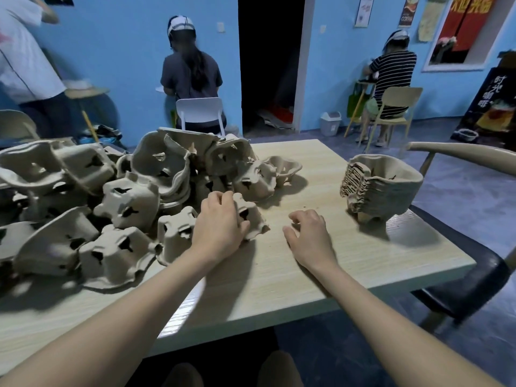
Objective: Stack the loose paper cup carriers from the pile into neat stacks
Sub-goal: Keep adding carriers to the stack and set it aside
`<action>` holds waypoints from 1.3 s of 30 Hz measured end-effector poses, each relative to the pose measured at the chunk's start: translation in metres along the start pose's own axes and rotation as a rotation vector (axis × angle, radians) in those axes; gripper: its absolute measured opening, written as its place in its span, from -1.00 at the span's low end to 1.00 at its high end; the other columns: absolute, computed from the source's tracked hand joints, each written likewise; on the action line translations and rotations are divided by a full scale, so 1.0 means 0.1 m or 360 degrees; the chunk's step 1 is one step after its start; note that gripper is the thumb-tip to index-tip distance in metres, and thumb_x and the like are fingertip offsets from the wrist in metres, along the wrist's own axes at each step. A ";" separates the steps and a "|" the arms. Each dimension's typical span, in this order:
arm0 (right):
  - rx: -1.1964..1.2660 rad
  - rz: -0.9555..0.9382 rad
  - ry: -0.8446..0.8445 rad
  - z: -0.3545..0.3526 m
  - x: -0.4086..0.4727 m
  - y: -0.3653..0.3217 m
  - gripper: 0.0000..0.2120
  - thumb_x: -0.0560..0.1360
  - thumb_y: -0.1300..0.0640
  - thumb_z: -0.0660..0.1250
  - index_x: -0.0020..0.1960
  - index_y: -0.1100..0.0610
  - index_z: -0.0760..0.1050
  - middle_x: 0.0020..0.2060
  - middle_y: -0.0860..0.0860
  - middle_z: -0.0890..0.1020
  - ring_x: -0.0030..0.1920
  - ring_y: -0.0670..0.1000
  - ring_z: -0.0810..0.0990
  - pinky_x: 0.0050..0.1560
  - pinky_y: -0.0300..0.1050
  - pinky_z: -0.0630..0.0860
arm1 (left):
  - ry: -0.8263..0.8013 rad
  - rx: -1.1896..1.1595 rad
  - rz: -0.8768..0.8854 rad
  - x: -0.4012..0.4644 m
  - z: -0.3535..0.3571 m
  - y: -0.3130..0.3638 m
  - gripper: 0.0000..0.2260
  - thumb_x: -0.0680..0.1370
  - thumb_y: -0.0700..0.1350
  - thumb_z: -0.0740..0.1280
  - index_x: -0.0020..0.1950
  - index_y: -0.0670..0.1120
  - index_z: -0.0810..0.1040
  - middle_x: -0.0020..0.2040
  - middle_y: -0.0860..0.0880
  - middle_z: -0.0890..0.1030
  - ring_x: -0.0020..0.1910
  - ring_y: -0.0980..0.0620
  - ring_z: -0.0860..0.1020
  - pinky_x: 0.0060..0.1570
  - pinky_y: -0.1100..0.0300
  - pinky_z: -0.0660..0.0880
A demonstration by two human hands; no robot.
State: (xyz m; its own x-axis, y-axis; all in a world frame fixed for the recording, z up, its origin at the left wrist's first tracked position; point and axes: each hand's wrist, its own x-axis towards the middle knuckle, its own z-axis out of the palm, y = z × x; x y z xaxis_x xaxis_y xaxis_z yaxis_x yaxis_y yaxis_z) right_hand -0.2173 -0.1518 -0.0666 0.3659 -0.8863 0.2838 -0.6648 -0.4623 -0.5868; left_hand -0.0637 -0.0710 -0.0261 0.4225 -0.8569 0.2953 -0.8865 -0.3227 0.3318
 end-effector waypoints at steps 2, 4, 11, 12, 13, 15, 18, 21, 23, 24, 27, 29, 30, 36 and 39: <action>0.0023 -0.0019 0.0006 0.01 0.01 0.01 -0.66 0.55 0.04 0.23 0.27 0.13 0.44 0.16 0.05 0.49 0.19 0.03 0.41 0.19 0.05 0.42 | -0.0031 0.0127 -0.0013 0.04 0.03 0.02 -0.50 0.51 0.08 0.31 0.34 -0.14 0.28 0.30 -0.16 0.34 0.29 -0.18 0.28 0.21 0.03 0.32; 0.0036 -0.0044 0.0008 0.02 0.01 0.03 -0.66 0.54 0.04 0.24 0.27 0.14 0.44 0.15 0.05 0.50 0.18 0.03 0.42 0.20 0.04 0.42 | -0.0055 0.0179 -0.0009 0.06 0.03 0.02 -0.52 0.51 0.09 0.31 0.31 -0.14 0.32 0.28 -0.16 0.36 0.27 -0.17 0.28 0.18 0.02 0.34; 0.0138 -0.0032 0.0040 0.03 0.04 0.07 -0.69 0.54 0.02 0.26 0.21 0.15 0.49 0.11 0.05 0.54 0.12 0.04 0.48 0.16 0.06 0.46 | -0.0258 -0.0140 0.0270 0.02 -0.07 -0.02 -0.48 0.41 0.05 0.45 0.30 -0.06 0.40 0.21 -0.03 0.38 0.19 -0.04 0.27 0.14 0.23 0.23; 0.0145 -0.0030 0.0047 0.03 0.04 0.08 -0.69 0.54 0.02 0.26 0.20 0.15 0.49 0.10 0.05 0.54 0.12 0.04 0.48 0.15 0.06 0.46 | -0.0278 -0.0188 0.0320 0.00 -0.07 -0.01 -0.49 0.40 0.03 0.47 0.29 -0.04 0.40 0.19 -0.01 0.39 0.17 -0.01 0.27 0.10 0.27 0.22; 0.0156 -0.0025 0.0054 0.03 0.04 0.08 -0.70 0.54 0.01 0.25 0.19 0.15 0.50 0.09 0.05 0.55 0.12 0.04 0.48 0.14 0.06 0.46 | -0.0288 -0.0236 0.0367 -0.02 -0.08 0.00 -0.49 0.39 0.01 0.48 0.28 -0.04 0.41 0.17 0.02 0.39 0.14 0.02 0.27 0.05 0.31 0.21; 0.0197 -0.0016 0.0065 0.03 0.04 0.08 -0.71 0.55 -0.01 0.24 0.16 0.14 0.52 0.06 0.04 0.56 0.10 0.03 0.49 0.10 0.03 0.46 | -0.0275 -0.0332 0.0452 -0.04 -0.09 0.02 -0.49 0.36 -0.05 0.51 0.25 -0.04 0.43 0.10 0.07 0.39 0.10 0.07 0.27 -0.01 0.35 0.18; 0.0292 -0.0025 0.0065 0.01 0.04 0.07 -0.75 0.57 -0.01 0.19 0.05 0.11 0.55 -0.05 0.02 0.59 -0.01 0.01 0.51 -0.04 -0.06 0.43 | -0.0214 -0.0403 0.0571 -0.03 -0.10 0.04 -0.48 0.30 -0.12 0.54 0.21 -0.06 0.46 0.05 0.11 0.39 0.08 0.06 0.31 -0.03 0.36 0.19; 0.0421 -0.0010 0.0034 -0.03 0.02 0.05 -0.70 0.60 0.01 0.15 -0.14 0.16 0.53 -0.27 0.03 0.57 -0.20 0.04 0.51 -0.20 -0.03 0.38 | -0.0126 -0.0445 0.0645 -0.02 -0.08 0.03 -0.48 0.27 -0.15 0.55 0.18 -0.05 0.47 0.03 0.13 0.39 0.05 0.07 0.30 -0.05 0.40 0.21; 0.0496 0.0004 0.0010 -0.05 -0.01 0.03 -0.67 0.60 0.02 0.14 -0.22 0.18 0.48 -0.35 0.06 0.54 -0.27 0.04 0.48 -0.26 -0.03 0.35 | -0.0077 -0.0458 0.0676 -0.02 -0.06 0.02 -0.48 0.26 -0.17 0.54 0.17 -0.05 0.47 0.04 0.14 0.38 0.05 0.07 0.29 -0.03 0.41 0.21; 0.0546 0.0016 -0.0001 -0.06 -0.01 0.02 -0.67 0.60 0.02 0.15 -0.22 0.19 0.48 -0.34 0.08 0.55 -0.27 0.04 0.47 -0.25 -0.03 0.36 | -0.0060 -0.0454 0.0682 -0.01 -0.06 0.02 -0.48 0.27 -0.18 0.54 0.18 -0.06 0.47 0.05 0.14 0.38 0.06 0.07 0.28 -0.03 0.38 0.21; 0.0682 0.0070 -0.0033 -0.08 0.01 0.02 -0.76 0.58 0.09 0.21 -0.18 0.17 0.54 -0.32 0.03 0.57 -0.25 0.00 0.48 -0.18 -0.05 0.41 | -0.0042 -0.0439 0.0706 0.01 -0.05 0.02 -0.48 0.28 -0.18 0.54 0.19 -0.06 0.47 0.08 0.12 0.39 0.08 0.06 0.26 0.01 0.33 0.20; 0.0801 0.0120 -0.0061 -0.12 0.03 0.02 -0.80 0.56 0.14 0.25 -0.19 0.17 0.55 -0.38 -0.02 0.53 -0.29 0.00 0.47 -0.17 -0.02 0.45 | -0.0049 -0.0439 0.0732 0.03 -0.05 0.02 -0.47 0.28 -0.16 0.55 0.20 -0.07 0.47 0.10 0.10 0.41 0.08 0.06 0.27 0.01 0.33 0.20; 0.0880 0.0146 -0.0069 -0.14 0.04 0.02 -0.82 0.55 0.17 0.27 -0.19 0.20 0.56 -0.39 -0.01 0.52 -0.32 0.00 0.47 -0.19 0.00 0.47 | -0.0058 -0.0447 0.0733 0.04 -0.06 0.01 -0.47 0.29 -0.15 0.55 0.20 -0.06 0.48 0.10 0.11 0.41 0.08 0.06 0.28 0.01 0.33 0.21; 0.0929 0.0039 0.0003 -0.34 0.17 -0.06 -0.81 0.50 0.24 0.34 -0.27 0.06 0.53 -0.40 -0.04 0.55 -0.34 -0.06 0.46 -0.20 -0.07 0.43 | -0.0050 -0.0581 0.0694 0.12 -0.20 0.04 -0.63 0.37 0.02 0.50 0.11 -0.04 0.54 0.02 0.08 0.48 0.03 0.09 0.40 0.01 0.32 0.33; 0.0910 -0.0051 0.0041 -0.48 0.27 -0.13 -0.74 0.49 0.28 0.35 -0.29 -0.02 0.48 -0.40 -0.05 0.53 -0.34 -0.03 0.46 -0.16 -0.02 0.47 | 0.0022 -0.0757 0.0558 0.18 -0.28 0.07 -0.76 0.48 -0.05 0.41 0.10 -0.09 0.55 0.02 -0.04 0.52 0.02 0.05 0.49 0.08 0.25 0.40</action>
State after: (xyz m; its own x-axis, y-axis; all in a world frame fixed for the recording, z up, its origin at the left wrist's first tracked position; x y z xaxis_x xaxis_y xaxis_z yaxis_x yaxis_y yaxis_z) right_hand -0.2300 -0.1706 -0.0151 0.3592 -0.8758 0.3223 -0.1932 -0.4077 -0.8925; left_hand -0.0574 -0.0773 0.0067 0.1246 -0.8735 0.4706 -0.7928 0.1976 0.5766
